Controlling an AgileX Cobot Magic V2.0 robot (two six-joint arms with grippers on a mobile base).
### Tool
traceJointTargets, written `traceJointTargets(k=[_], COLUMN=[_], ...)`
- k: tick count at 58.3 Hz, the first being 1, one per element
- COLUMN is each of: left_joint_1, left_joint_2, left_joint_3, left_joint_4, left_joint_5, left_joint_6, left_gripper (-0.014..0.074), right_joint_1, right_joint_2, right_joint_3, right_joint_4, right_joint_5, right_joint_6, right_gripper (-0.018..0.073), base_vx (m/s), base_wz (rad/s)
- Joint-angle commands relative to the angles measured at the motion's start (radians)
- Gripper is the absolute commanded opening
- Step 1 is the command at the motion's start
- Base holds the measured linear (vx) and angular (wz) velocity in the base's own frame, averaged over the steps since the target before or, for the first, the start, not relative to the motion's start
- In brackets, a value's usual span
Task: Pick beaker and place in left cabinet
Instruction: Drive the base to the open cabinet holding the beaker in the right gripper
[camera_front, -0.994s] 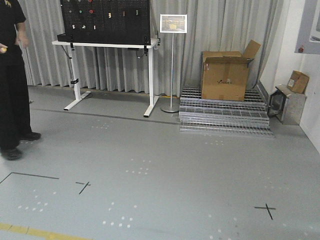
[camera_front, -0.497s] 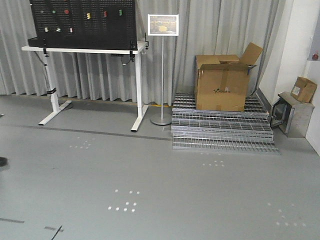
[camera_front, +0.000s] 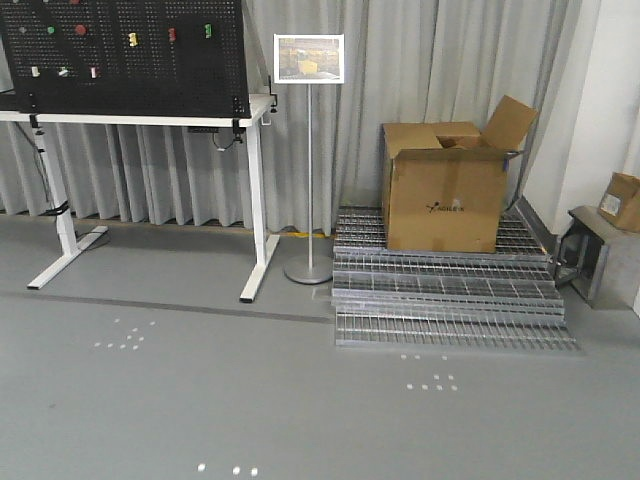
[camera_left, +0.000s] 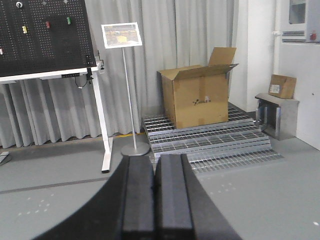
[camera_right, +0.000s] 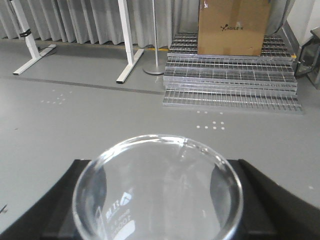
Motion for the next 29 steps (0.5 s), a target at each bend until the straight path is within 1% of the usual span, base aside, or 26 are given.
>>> traceJointTargets(k=[1, 17, 29], left_joint_1=[-0.004, -0.004, -0.004], left_joint_2=[-0.019, -0.019, -0.019], left_joint_3=[0.016, 0.016, 0.016], left_joint_4=[-0.008, -0.008, -0.008], left_joint_5=[-0.084, -0.084, -0.084], left_joint_6=[-0.003, -0.003, -0.003], left_gripper=[0.0001, 0.0001, 0.0001], right_joint_1=[-0.003, -0.003, -0.003], right_joint_2=[0.006, 0.006, 0.006], right_joint_3=[-0.028, -0.028, -0.028], right_joint_4=[-0.02, -0.02, -0.02], right_joint_5=[-0.08, -0.08, -0.08], right_joint_6=[-0.003, -0.003, -0.003], right_gripper=[-0.0006, -0.0006, -0.0006], base_vx=[0.71, 0.71, 0.7], base_wz=[-0.03, -0.07, -0.19])
